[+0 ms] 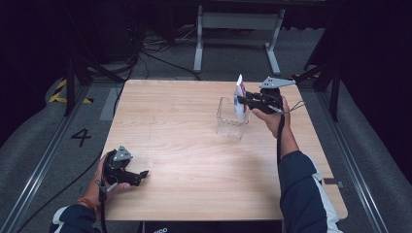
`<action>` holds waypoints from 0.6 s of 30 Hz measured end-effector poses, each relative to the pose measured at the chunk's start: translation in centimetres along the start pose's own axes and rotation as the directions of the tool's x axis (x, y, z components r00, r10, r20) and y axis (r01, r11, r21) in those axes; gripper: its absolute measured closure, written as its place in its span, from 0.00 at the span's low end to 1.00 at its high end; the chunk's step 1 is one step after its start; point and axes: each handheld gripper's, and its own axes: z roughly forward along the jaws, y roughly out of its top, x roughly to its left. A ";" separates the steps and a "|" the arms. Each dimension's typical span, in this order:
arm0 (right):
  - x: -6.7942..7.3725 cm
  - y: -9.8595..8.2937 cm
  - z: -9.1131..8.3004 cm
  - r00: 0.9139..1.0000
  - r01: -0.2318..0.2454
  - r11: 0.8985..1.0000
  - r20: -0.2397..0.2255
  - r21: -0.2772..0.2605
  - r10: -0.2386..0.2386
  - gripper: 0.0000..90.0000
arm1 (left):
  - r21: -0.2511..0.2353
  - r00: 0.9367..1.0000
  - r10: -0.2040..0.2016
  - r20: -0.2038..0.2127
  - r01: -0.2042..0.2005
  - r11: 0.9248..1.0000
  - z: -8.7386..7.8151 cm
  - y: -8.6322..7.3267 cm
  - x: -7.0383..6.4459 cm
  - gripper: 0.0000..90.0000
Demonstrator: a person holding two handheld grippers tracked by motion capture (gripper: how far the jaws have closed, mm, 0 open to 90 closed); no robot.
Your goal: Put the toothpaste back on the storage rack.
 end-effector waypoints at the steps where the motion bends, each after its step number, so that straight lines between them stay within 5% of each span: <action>1: -0.1 -0.1 0.0 1.000 -0.003 1.000 0.002 -0.001 0.003 0.77 | -0.002 1.000 0.003 -0.002 -0.003 1.000 0.0 0.0 0.0 0.01; 18: -0.3 -2.4 0.5 1.000 -0.018 1.000 -0.010 0.011 0.018 0.78 | -0.002 1.000 0.004 -0.003 -0.004 1.000 0.0 0.0 0.0 0.01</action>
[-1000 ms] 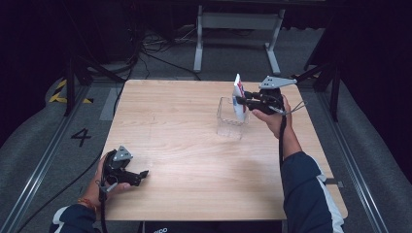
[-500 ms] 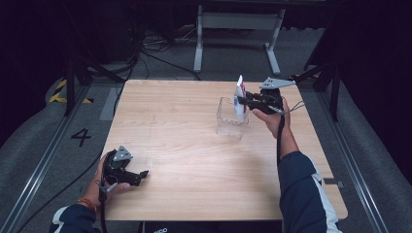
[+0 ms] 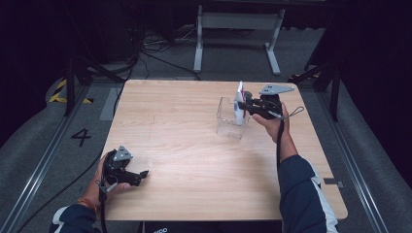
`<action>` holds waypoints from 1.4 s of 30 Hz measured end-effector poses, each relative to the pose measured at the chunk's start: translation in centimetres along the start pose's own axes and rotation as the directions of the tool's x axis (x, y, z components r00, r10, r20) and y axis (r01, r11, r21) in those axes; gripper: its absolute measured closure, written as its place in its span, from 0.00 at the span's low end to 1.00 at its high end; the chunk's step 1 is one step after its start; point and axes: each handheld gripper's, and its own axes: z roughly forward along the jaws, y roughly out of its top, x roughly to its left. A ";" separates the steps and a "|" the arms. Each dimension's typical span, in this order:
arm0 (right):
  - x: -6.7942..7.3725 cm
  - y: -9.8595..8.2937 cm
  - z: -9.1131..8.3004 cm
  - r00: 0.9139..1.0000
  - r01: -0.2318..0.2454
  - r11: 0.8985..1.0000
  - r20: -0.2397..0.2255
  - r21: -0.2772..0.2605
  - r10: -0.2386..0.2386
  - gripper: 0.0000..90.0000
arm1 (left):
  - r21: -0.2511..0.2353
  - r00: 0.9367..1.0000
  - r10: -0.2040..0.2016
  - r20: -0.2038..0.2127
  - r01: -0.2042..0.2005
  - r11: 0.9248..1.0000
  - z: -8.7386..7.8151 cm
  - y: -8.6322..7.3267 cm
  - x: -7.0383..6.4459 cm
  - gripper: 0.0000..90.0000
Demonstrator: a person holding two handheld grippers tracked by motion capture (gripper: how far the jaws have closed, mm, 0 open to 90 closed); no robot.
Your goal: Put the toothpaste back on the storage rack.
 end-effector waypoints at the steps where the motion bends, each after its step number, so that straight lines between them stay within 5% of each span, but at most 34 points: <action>1: 0.0 -0.2 0.0 1.000 -0.002 1.000 -0.003 0.000 0.002 0.78 | 0.000 1.000 0.000 0.000 0.000 1.000 0.0 0.0 0.0 0.01; 30: 0.1 -2.9 0.6 0.999 0.008 0.997 -0.047 0.077 -0.005 0.83 | 0.000 1.000 -0.001 0.000 0.001 1.000 0.0 0.0 0.0 0.01; 31: 0.1 -2.9 0.6 0.999 0.008 0.997 -0.047 0.077 -0.005 0.83 | 0.000 1.000 -0.001 0.000 0.001 1.000 0.0 0.0 0.0 0.01; 32: 0.0 -2.8 0.2 0.997 -0.023 1.000 -0.069 0.010 0.023 0.94 | 0.000 1.000 -0.001 0.000 0.001 1.000 0.0 0.0 0.0 0.01; 33: -0.1 -2.7 0.0 0.997 -0.034 0.999 -0.073 -0.008 0.034 0.93 | 0.000 1.000 -0.001 0.000 0.001 1.000 0.0 0.0 0.0 0.01; 42: 0.2 -2.3 -0.4 0.998 -0.006 1.000 -0.057 0.021 0.007 0.93 | 0.000 1.000 0.000 -0.001 0.000 1.000 0.0 0.0 0.0 0.01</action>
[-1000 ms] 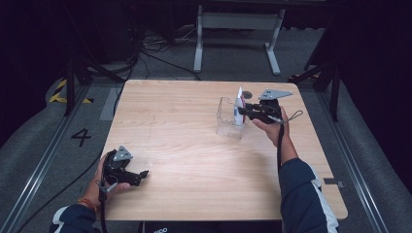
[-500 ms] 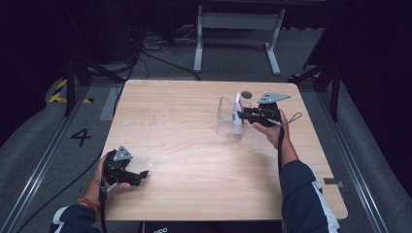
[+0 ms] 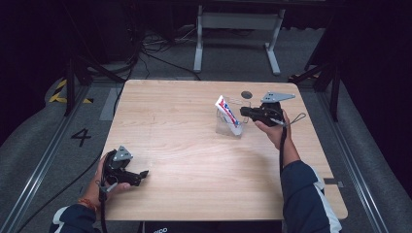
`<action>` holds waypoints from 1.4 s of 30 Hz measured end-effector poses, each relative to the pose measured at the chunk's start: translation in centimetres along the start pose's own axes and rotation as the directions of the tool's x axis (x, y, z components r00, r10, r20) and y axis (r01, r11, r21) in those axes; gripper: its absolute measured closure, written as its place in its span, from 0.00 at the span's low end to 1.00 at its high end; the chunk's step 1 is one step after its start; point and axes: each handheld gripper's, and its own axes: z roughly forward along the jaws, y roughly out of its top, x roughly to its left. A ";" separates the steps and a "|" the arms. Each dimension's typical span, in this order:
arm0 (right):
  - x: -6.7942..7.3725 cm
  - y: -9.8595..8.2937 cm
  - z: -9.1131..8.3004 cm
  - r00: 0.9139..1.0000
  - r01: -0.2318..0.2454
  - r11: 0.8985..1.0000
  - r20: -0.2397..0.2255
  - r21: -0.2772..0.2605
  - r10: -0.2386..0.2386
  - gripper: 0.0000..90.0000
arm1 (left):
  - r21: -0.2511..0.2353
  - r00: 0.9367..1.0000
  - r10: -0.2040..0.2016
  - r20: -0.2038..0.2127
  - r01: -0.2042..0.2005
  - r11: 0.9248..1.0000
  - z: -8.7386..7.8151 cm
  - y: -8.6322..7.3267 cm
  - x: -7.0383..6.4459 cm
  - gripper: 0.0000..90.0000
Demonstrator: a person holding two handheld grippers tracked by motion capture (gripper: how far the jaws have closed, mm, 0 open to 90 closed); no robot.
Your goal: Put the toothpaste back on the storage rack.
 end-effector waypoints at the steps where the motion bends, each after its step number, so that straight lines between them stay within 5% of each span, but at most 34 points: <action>1: 0.0 0.0 -0.1 1.000 0.006 1.000 -0.002 0.003 -0.006 0.93 | 0.000 1.000 0.000 0.001 0.000 1.000 0.0 0.0 0.0 0.01; 25: 1.6 0.0 -3.8 0.993 0.089 0.983 0.063 0.161 -0.100 0.76 | 0.000 1.000 0.000 0.001 0.000 1.000 0.0 0.0 0.0 0.01; 42: 3.1 -1.9 -5.7 0.978 0.143 0.948 0.108 0.285 -0.180 0.53 | 0.000 1.000 -0.001 0.001 0.001 1.000 0.0 0.0 0.0 0.01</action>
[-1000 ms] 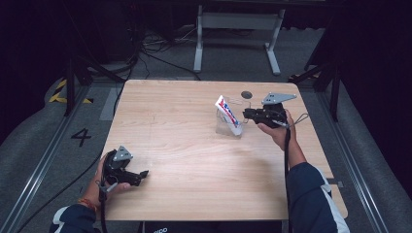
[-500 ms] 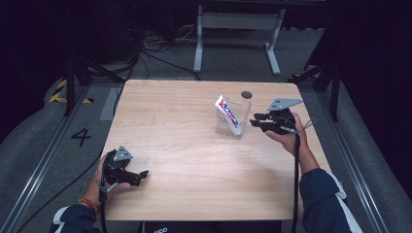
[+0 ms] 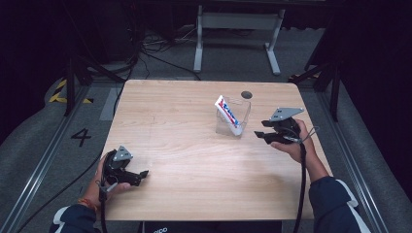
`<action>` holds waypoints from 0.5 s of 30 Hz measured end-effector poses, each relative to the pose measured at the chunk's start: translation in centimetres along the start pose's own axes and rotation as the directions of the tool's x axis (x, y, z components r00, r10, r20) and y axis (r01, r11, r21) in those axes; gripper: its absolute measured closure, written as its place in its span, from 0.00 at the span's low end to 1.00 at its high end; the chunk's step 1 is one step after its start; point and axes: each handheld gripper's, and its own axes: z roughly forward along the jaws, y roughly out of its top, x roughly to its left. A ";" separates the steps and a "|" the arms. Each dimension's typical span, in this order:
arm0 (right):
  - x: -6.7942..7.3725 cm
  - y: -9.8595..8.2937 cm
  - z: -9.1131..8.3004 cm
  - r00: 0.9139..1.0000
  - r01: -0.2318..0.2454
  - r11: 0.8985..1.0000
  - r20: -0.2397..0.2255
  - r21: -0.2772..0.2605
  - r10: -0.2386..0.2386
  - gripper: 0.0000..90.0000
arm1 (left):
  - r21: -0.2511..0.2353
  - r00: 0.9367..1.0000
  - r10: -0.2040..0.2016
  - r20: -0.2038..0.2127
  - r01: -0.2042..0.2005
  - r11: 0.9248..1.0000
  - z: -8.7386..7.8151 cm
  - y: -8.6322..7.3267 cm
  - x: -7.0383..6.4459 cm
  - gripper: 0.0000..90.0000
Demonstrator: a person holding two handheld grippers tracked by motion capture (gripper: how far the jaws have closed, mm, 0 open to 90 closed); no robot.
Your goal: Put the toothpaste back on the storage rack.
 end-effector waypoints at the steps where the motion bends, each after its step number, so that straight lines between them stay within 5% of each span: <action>1: 0.0 -0.1 0.0 1.000 0.005 1.000 0.004 0.002 -0.005 0.52 | 0.000 1.000 0.000 0.000 0.000 1.000 0.0 0.0 0.0 0.01; 15: 1.0 -2.5 -0.4 0.999 0.016 0.999 0.048 0.047 -0.018 0.36 | 0.000 1.000 0.000 0.000 0.000 1.000 0.0 0.0 0.0 0.01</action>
